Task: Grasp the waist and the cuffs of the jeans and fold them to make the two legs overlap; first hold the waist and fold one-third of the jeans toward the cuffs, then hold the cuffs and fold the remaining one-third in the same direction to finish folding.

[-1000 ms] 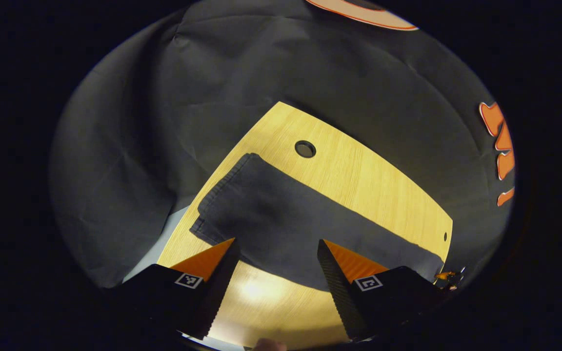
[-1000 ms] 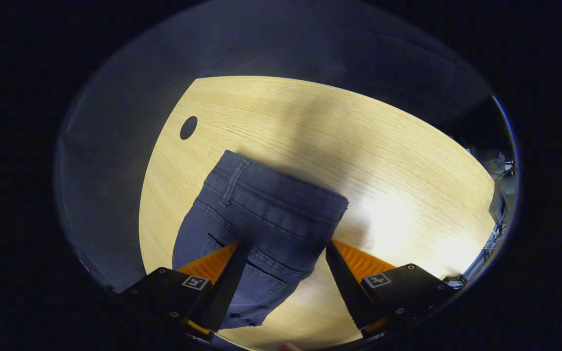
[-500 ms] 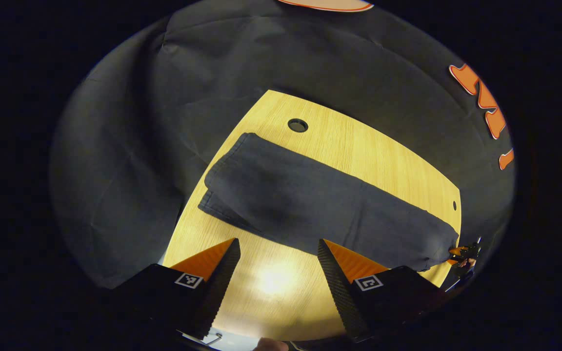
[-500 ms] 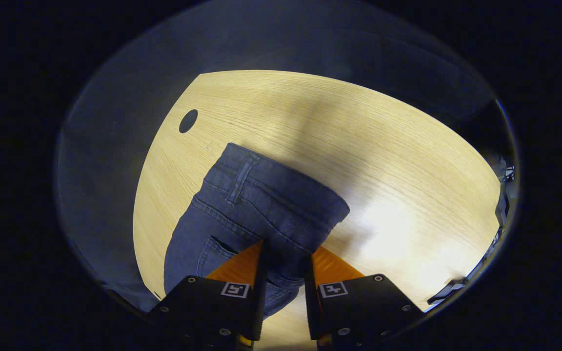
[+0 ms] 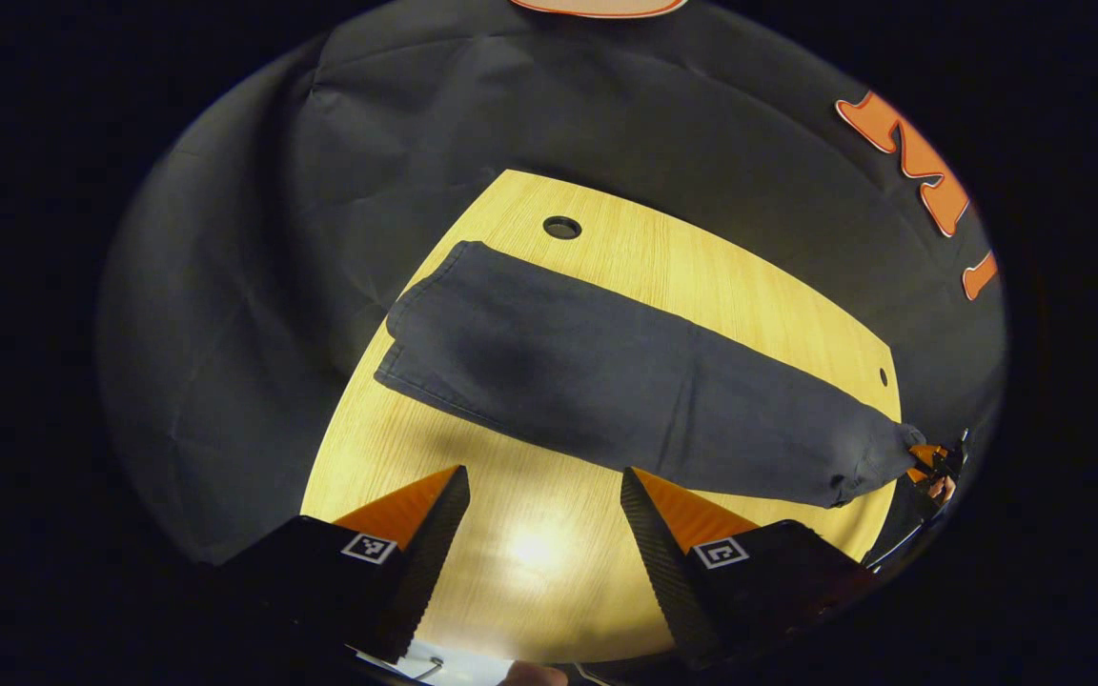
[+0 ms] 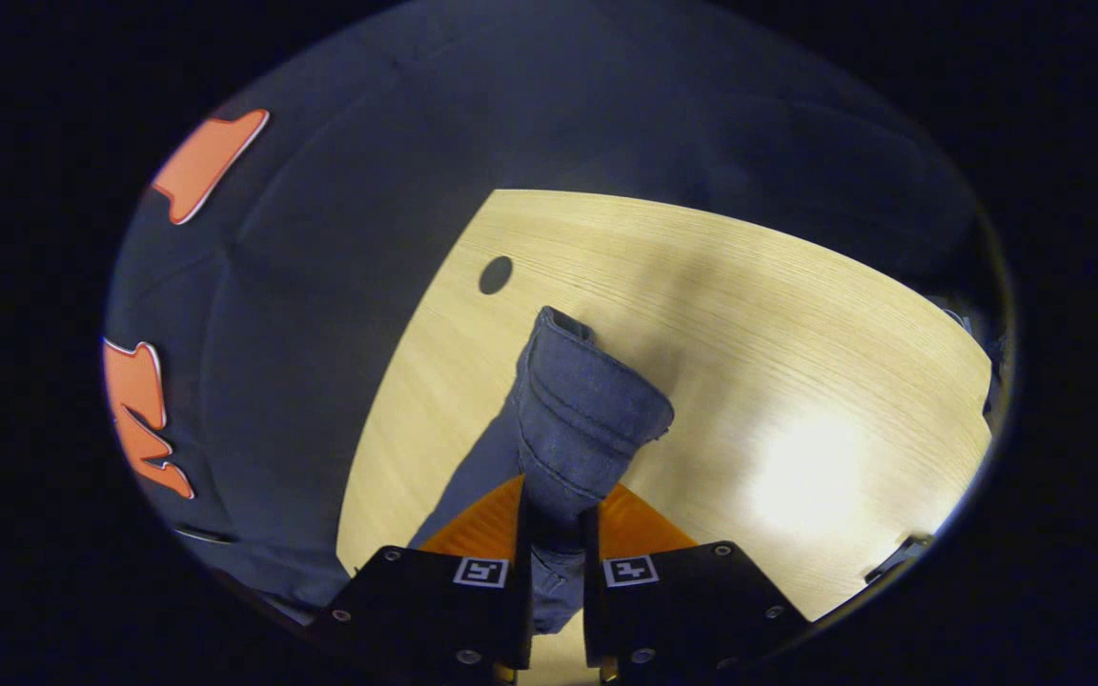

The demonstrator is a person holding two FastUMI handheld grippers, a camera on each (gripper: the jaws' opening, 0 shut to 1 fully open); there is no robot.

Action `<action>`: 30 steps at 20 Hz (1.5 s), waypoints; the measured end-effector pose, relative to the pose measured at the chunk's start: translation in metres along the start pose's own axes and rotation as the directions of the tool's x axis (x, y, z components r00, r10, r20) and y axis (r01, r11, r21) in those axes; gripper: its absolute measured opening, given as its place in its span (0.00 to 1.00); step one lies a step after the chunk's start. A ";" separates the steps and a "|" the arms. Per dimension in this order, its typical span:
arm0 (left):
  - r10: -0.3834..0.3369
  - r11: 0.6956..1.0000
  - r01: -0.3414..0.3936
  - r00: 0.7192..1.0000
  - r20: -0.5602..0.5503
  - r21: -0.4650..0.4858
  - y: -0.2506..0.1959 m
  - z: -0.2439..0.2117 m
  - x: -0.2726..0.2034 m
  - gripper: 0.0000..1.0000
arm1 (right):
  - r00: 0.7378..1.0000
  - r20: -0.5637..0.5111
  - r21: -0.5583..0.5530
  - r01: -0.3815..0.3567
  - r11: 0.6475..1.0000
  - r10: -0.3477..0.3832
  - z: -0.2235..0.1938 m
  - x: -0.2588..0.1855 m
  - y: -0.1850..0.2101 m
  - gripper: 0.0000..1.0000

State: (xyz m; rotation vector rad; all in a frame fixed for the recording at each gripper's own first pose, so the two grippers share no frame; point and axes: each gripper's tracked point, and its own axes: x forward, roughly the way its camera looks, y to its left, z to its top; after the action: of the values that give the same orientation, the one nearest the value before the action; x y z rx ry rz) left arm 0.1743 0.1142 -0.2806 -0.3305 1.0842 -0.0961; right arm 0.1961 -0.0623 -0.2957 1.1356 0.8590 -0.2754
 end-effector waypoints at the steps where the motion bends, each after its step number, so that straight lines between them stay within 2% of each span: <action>1: 0.001 1.000 -0.001 1.000 0.004 -0.001 0.000 -0.001 -0.001 0.97 | 0.999 -0.006 0.004 -0.040 0.999 0.040 -0.003 -0.003 0.010 0.22; 3: -0.003 1.000 0.003 1.000 0.010 -0.006 0.000 -0.001 -0.002 0.97 | 0.994 -0.007 -0.014 -0.111 0.994 0.111 -0.008 -0.019 0.032 0.22; 6: -0.006 1.000 0.006 1.000 0.011 -0.011 0.002 -0.002 -0.002 0.97 | 0.984 -0.010 -0.059 -0.178 0.982 0.178 -0.023 -0.043 0.063 0.22; 14: 0.018 0.999 -0.019 0.999 0.026 0.046 -0.014 -0.010 0.001 0.97 | 0.953 -0.070 -0.199 -0.303 0.932 0.295 -0.083 -0.076 0.143 0.22; 24: 0.008 1.000 -0.008 1.000 0.009 0.016 -0.004 -0.002 -0.001 0.97 | 0.934 -0.209 -0.282 -0.342 0.896 0.291 -0.196 -0.046 0.204 0.22; 27: 0.003 1.000 -0.003 1.000 0.002 0.002 -0.004 -0.006 0.001 0.97 | 0.932 -0.249 -0.309 -0.335 0.890 0.264 -0.233 -0.028 0.216 0.22; 30: -0.006 1.000 0.006 1.000 -0.006 -0.012 -0.001 -0.009 0.004 0.97 | 0.926 -0.304 -0.304 -0.318 0.898 0.225 -0.274 -0.007 0.212 0.22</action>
State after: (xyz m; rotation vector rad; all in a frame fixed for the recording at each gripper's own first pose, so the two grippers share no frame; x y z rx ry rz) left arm 0.1686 0.1103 -0.2870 -0.3440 1.0899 -0.0958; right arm 0.1933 0.2671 -0.1884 0.9524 0.9224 0.2628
